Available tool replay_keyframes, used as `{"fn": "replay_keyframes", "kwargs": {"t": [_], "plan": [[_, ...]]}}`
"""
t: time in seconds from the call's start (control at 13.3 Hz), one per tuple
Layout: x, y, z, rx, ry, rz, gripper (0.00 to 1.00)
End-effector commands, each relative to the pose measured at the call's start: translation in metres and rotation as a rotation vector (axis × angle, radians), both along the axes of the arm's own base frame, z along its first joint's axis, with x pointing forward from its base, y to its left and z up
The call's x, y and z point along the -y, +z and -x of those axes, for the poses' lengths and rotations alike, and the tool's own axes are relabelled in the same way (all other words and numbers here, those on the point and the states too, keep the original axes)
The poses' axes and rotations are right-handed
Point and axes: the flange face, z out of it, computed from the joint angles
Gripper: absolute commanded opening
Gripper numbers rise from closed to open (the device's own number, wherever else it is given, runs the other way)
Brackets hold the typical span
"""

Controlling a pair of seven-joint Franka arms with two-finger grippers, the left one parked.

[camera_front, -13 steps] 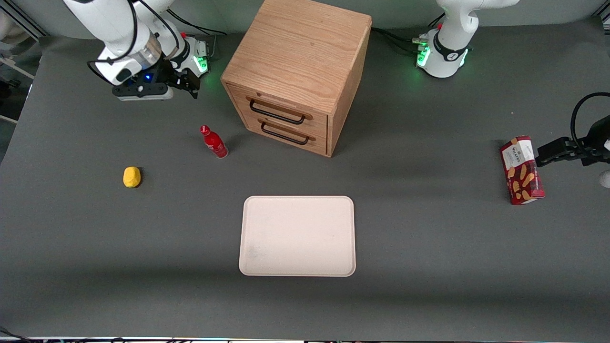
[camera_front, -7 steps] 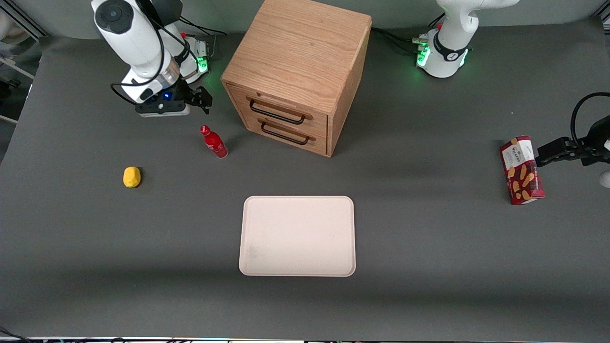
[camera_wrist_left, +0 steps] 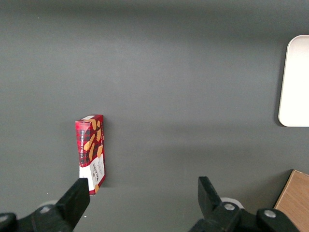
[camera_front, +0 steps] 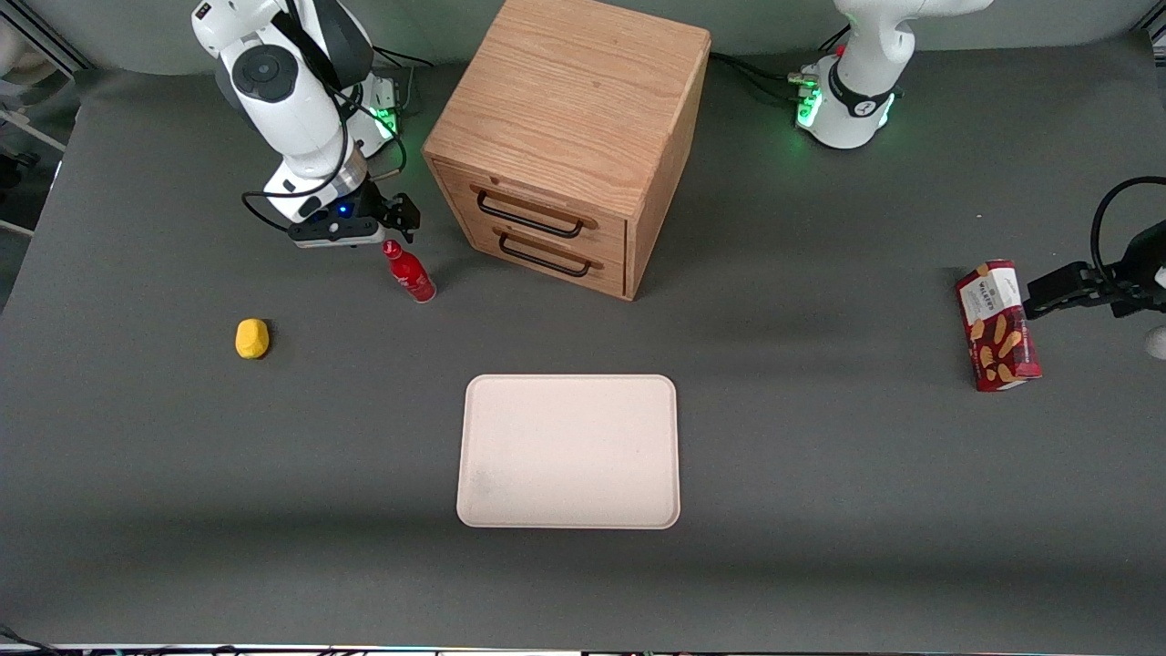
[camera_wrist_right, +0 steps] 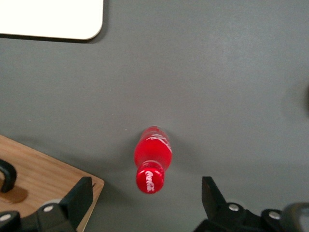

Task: Place coke bottle on tray
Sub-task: 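Close the right gripper around the red bottle's cap end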

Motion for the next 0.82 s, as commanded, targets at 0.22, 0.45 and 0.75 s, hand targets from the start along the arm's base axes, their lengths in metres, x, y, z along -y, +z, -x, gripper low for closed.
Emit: {"fn": "replay_keyframes", "kwargs": {"t": [0.22, 0.45, 0.75], "plan": [[0.026, -0.022, -0.001, 0.017, 0.075, -0.021, 1.0], [0.025, -0.033, 0.001, 0.008, 0.043, -0.017, 1.0], [0.018, -0.035, 0.004, 0.006, 0.029, -0.015, 1.0]]}}
